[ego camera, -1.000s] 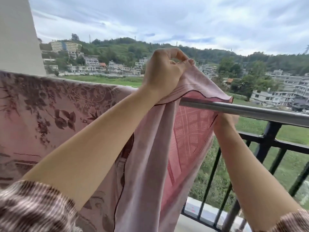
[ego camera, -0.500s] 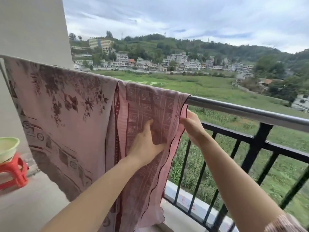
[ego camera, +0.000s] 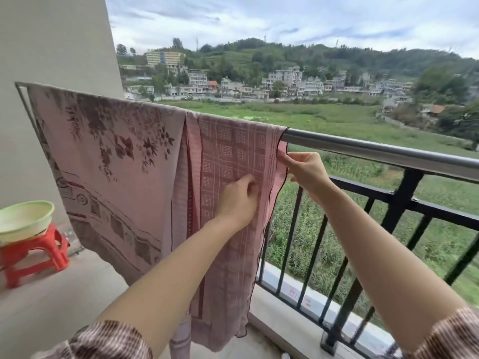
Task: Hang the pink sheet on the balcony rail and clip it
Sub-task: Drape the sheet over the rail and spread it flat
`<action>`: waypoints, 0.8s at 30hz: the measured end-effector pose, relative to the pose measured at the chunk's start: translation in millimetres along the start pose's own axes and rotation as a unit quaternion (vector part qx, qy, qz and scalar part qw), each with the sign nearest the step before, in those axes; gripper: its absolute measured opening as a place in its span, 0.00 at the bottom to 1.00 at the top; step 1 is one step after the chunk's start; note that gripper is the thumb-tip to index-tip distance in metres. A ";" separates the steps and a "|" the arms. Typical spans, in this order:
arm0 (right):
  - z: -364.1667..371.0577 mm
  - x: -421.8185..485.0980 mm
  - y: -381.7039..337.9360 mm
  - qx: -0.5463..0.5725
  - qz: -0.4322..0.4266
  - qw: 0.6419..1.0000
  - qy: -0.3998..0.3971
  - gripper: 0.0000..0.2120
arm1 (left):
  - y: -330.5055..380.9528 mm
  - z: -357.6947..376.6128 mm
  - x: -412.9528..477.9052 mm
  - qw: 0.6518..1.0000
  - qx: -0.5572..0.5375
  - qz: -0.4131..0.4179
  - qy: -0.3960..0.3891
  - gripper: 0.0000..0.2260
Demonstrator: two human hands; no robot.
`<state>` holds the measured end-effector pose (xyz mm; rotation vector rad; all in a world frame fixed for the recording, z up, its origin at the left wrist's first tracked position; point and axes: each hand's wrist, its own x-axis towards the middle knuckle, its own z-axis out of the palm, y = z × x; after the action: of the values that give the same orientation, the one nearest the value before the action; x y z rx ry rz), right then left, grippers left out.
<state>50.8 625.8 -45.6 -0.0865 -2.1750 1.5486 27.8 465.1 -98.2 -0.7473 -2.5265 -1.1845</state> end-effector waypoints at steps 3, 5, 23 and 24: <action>-0.8 -8.1 -9.4 -0.016 0.006 1.000 -0.026 0.09 | 11.5 -2.9 -4.4 0.995 0.062 -0.045 -0.065 0.31; -1.2 -11.5 -17.1 -0.023 0.016 0.999 -0.027 0.08 | 19.4 -0.5 -3.4 0.988 0.126 -0.067 -0.066 0.39; -27.3 -0.6 -20.2 0.193 0.079 0.971 0.117 0.07 | 98.1 -71.1 15.5 0.949 -0.248 0.121 0.153 0.13; -30.6 -1.4 -18.6 0.232 0.076 0.960 0.138 0.07 | 110.7 -75.4 18.5 0.947 -0.246 0.138 0.152 0.12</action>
<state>68.4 645.5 -21.4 -0.3031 -1.5805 1.9616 73.7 472.8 28.7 -0.9071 -1.8205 -1.6941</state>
